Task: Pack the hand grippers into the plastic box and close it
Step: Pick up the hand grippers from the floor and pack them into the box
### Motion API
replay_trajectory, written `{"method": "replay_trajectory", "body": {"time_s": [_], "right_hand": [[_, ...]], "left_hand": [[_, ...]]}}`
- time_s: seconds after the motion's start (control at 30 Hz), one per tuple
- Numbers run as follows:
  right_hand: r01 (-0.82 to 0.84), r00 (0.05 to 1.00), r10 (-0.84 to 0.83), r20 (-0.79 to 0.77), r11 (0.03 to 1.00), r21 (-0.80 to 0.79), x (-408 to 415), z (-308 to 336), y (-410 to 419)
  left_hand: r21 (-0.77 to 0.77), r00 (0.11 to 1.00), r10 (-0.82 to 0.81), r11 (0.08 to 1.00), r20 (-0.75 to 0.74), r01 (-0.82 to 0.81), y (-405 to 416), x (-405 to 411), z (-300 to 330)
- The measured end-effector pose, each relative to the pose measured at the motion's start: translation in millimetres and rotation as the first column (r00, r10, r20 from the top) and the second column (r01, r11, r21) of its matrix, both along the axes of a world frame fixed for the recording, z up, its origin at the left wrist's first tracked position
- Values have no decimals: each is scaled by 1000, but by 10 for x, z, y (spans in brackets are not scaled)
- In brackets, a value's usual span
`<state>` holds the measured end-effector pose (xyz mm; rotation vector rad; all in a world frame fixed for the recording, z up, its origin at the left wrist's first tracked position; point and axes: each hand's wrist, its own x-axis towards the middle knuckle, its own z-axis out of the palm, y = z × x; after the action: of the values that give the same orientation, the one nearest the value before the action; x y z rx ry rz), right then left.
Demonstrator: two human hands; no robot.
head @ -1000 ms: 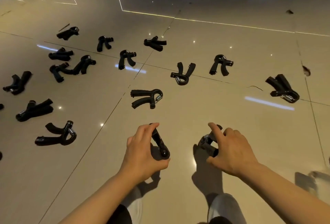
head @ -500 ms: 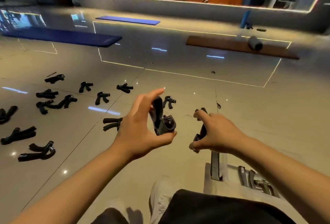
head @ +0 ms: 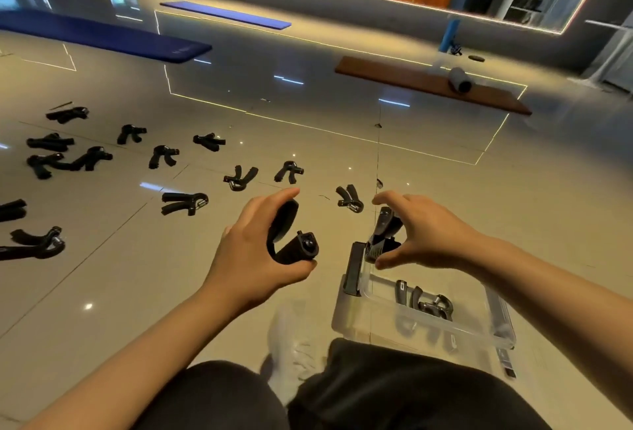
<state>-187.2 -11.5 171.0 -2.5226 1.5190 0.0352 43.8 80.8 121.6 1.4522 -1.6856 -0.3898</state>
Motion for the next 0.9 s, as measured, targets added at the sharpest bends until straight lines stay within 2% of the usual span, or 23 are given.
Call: {"method": "replay_trajectory", "body": {"time_s": [0.1, 0.23, 0.3, 0.4, 0.53, 0.67, 0.73, 0.9], "right_hand": [[14, 999, -16, 32, 998, 56, -178, 49, -52], [90, 983, -112, 146, 985, 147, -565, -237, -178], [140, 961, -174, 214, 976, 167, -851, -483, -298], [202, 946, -238, 222, 964, 172, -1292, -951, -478], [262, 917, -302, 259, 949, 177, -1719, -1606, -661], [375, 836, -424, 348, 905, 201, -1864, -2111, -779], [419, 784, -480, 394, 877, 235, -1887, -2298, -772], [381, 828, -458, 322, 883, 276, -2050, -2410, -624]], "left_hand": [[39, 999, -16, 999, -46, 17, -104, -127, -52], [129, 994, -104, 987, 27, 99, -402, -417, -256], [192, 983, -172, 969, 70, 156, -605, -587, -456], [285, 944, -288, 929, 158, 236, -983, -878, -818], [361, 938, -331, 891, 102, 275, -1544, -1140, -1333], [399, 853, -471, 843, 223, 361, -1758, -1140, -1674], [437, 863, -460, 833, 209, 338, -1822, -1107, -1827], [474, 905, -401, 830, 143, 293, -1892, -1198, -1997]]}}
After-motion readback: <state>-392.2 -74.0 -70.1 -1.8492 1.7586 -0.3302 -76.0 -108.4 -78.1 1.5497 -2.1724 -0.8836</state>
